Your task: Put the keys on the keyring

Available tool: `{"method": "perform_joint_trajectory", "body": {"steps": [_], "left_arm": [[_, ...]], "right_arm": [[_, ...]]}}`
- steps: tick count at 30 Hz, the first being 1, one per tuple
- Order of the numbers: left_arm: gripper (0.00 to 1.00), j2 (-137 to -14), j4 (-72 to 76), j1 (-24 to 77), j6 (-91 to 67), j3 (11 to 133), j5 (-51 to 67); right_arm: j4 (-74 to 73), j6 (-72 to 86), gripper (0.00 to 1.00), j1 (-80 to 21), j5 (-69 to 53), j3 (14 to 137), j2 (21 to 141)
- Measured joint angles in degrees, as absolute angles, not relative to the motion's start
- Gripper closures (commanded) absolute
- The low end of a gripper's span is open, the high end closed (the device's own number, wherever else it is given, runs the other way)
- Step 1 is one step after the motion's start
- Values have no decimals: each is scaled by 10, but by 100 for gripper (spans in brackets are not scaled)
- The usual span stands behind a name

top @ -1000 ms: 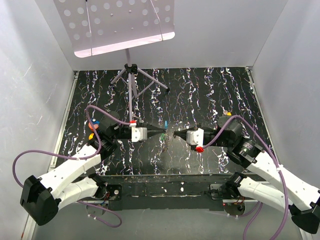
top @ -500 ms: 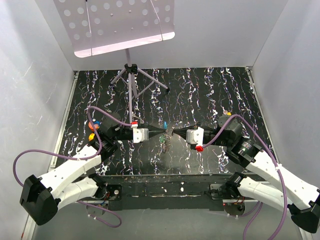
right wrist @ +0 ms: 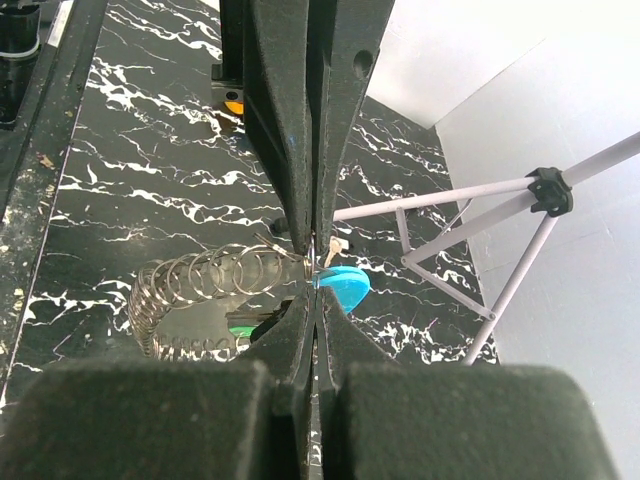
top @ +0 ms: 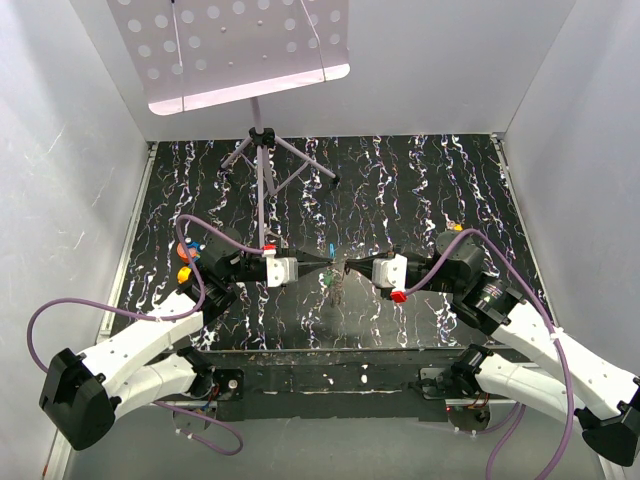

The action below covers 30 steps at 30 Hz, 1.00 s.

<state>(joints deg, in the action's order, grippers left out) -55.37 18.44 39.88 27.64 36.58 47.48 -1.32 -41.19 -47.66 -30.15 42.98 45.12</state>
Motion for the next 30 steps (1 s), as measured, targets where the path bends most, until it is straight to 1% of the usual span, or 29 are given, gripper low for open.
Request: {"method": "perform_joint_trajectory", "body": {"steps": [30], "left_arm": [[100, -547, 189, 405, 274, 361, 465]], "right_arm": [[-37, -405, 99, -479, -293, 429, 474]]}}
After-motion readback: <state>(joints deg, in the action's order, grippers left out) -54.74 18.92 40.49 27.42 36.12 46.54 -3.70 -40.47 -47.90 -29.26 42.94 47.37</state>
